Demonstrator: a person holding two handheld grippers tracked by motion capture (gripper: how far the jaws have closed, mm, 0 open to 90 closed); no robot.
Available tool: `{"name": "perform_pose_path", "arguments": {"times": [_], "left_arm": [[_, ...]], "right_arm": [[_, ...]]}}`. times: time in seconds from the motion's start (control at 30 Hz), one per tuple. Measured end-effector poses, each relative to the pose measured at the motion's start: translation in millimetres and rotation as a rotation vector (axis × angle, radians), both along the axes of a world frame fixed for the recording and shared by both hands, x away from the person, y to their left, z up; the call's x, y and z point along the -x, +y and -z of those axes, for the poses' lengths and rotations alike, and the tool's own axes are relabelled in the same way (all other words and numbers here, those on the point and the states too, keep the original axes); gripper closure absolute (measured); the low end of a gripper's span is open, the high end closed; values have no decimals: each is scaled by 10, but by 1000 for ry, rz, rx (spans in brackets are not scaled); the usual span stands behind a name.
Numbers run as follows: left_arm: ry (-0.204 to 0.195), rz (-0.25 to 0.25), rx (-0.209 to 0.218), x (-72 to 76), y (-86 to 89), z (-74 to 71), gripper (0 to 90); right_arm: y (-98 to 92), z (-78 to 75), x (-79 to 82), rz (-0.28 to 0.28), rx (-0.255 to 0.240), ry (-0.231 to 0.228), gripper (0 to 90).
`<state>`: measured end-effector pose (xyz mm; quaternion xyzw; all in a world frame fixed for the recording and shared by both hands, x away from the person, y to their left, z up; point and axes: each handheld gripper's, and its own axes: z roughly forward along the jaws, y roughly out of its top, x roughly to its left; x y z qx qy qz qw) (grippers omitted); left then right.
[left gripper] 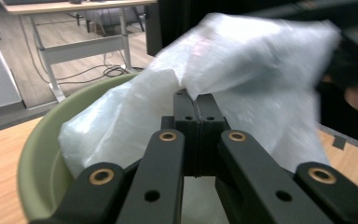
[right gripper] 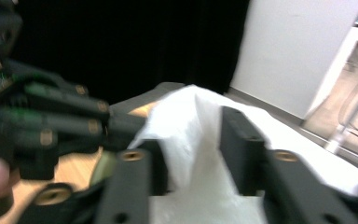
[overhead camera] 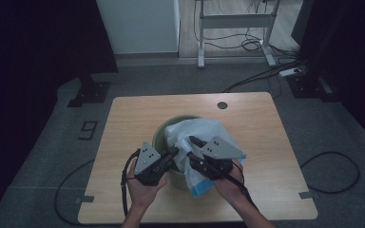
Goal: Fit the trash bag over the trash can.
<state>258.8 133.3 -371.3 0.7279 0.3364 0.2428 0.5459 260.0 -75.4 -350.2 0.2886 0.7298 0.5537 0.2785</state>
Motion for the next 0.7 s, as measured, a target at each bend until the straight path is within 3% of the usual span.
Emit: {"name": "perform_pose_path", "arguments": {"times": [0.1,0.17,0.47,0.53,0.6,0.7], "left_arm": [[2,-21,18,3,54,3,897],[3,-33,22,9,77,1,897],[-18,-56,47,40,122,-84,898],[-25,-54,55,49,138,-117,898],[-34,-55,75,70,171,-163,898],[-40,-56,95,96,222,-192,898]], "right_arm": [[-54,135,142,31,-12,11,439],[-84,224,230,42,-8,17,414],[-312,452,450,95,-5,45,415],[-349,461,462,103,-4,44,440],[-468,477,466,107,-8,43,573],[-576,467,447,132,-7,38,685]]}}
